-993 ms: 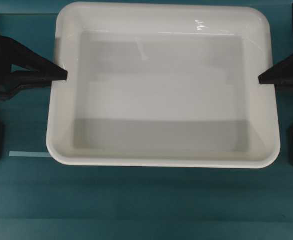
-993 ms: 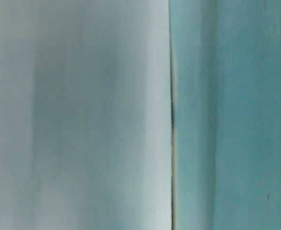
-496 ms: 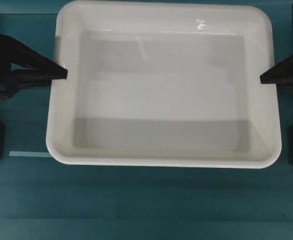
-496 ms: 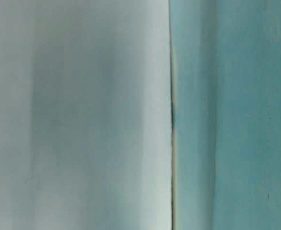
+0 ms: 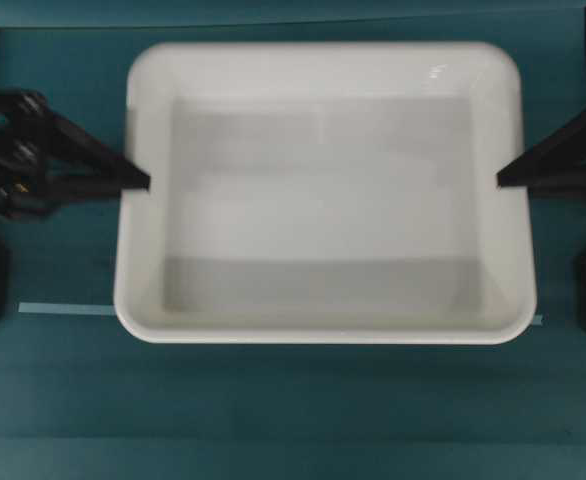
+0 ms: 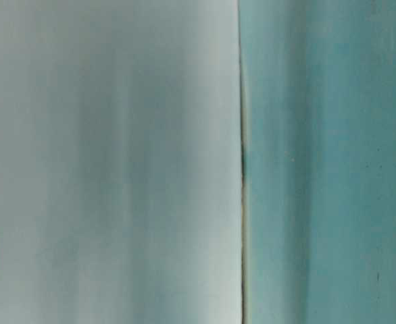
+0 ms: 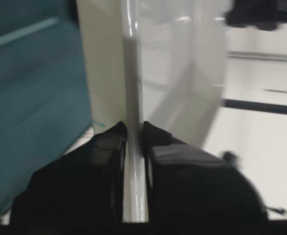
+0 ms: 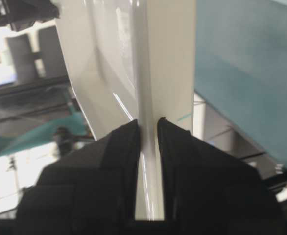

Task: Lift the white case with both hands.
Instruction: 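Lower the held tray back onto the table with both grippers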

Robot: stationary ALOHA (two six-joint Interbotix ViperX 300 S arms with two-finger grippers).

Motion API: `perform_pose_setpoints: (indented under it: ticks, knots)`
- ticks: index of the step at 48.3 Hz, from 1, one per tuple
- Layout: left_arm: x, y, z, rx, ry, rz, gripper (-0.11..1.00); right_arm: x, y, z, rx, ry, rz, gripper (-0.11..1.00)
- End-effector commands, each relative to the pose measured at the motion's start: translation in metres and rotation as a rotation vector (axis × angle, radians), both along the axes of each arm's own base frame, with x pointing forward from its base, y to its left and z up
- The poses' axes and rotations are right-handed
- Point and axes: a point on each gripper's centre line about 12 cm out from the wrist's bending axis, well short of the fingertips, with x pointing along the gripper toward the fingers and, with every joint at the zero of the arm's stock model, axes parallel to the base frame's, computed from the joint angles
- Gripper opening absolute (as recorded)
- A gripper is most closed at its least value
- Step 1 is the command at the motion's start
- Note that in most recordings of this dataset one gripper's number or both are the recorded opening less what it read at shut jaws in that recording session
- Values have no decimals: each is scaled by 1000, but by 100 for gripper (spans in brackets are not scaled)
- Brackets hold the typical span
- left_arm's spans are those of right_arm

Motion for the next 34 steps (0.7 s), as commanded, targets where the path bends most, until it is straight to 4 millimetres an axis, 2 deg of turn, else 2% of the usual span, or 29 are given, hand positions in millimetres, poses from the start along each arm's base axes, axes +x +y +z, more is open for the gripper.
perform_pose_setpoints:
  ticks: [1, 8, 16, 25, 34]
  knots:
    - [15, 0, -13, -1, 31, 0, 6, 17, -1, -23, 2, 63, 7, 11]
    - [16, 3, -35, -1, 60, 7, 6, 19, 5, -56, -25, 118, 40, 11]
    - [15, 2, -72, -4, 143, 3, 6, 21, 4, -78, -35, 148, 34, 10]
    - [11, 5, -102, -7, 210, 13, 6, 17, 4, -119, -21, 248, 30, 10]
    - [7, 6, -134, -11, 277, 19, 6, 14, 1, -147, -49, 284, 20, 10]
